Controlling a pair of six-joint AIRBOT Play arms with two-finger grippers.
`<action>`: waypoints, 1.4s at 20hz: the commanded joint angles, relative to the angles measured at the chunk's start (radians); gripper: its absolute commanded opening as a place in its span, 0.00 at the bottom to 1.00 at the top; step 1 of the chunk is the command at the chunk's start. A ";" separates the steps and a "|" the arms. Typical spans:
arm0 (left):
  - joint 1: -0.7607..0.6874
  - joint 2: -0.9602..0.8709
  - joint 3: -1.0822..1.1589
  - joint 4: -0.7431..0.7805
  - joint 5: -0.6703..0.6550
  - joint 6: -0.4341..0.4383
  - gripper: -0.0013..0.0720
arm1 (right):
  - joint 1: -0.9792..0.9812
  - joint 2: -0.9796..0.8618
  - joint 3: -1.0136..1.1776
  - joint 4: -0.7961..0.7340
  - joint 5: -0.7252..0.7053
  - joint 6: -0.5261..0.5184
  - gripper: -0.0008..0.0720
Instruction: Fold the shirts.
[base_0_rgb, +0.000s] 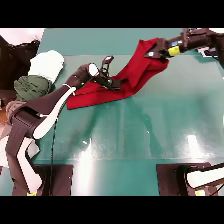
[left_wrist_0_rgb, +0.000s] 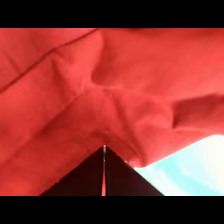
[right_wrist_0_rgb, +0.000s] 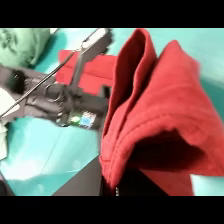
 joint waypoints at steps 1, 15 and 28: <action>0.050 0.002 0.073 0.029 -0.111 -0.002 0.05 | 0.084 -0.056 0.089 0.001 -0.006 0.039 0.03; 0.425 0.463 0.132 0.310 -0.429 0.045 0.05 | 0.425 -0.231 0.135 0.024 -0.369 -0.035 0.03; 0.432 0.498 0.132 0.315 -0.526 0.051 0.05 | 0.586 -0.338 0.135 0.084 -0.447 -0.314 0.74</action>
